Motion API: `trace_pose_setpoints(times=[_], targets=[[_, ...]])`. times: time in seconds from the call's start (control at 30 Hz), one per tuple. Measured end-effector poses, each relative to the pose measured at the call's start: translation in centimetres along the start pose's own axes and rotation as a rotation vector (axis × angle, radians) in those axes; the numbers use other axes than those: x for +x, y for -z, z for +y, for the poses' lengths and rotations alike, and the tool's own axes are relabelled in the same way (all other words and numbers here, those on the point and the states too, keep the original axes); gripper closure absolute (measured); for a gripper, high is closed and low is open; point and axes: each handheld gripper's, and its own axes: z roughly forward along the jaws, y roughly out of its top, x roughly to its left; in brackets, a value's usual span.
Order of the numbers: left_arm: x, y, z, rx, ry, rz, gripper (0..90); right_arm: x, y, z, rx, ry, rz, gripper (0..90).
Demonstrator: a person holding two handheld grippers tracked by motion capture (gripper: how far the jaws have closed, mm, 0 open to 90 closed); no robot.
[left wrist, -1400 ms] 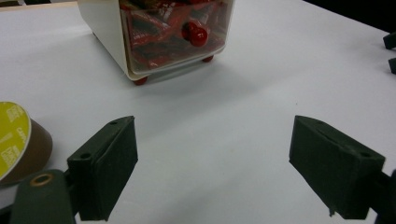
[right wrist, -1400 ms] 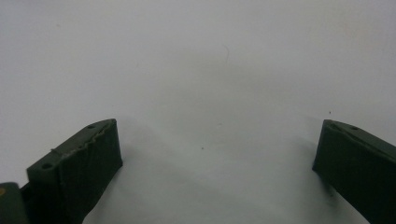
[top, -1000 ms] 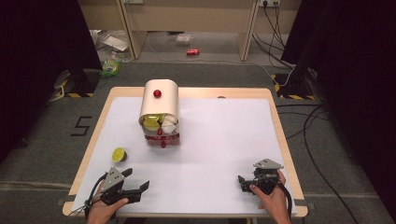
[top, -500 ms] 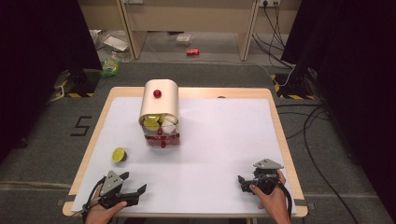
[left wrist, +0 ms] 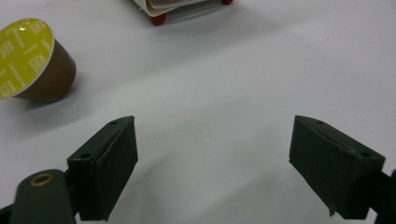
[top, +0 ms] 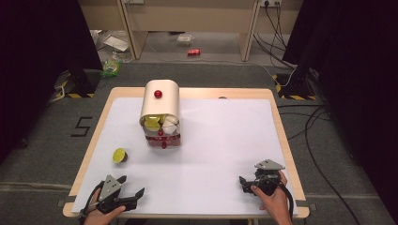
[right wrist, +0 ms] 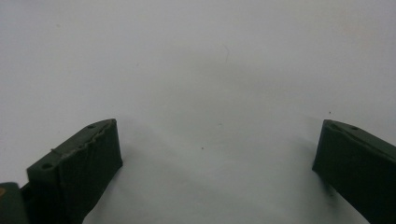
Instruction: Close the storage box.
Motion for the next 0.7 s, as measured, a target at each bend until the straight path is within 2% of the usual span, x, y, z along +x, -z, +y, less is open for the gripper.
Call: trace_pose_setpoints(times=[0.4,0.7], targets=[[0.3,0.7,-0.8,0.016,-0.016,0.044,15.1,0.0,0.0,0.0,-0.001,0.000,0.000,0.9],[0.7,1.2,-1.3,0.032,0.003,0.084,15.1,0.0,0.0,0.0,-0.001,0.001,0.000,0.9]])
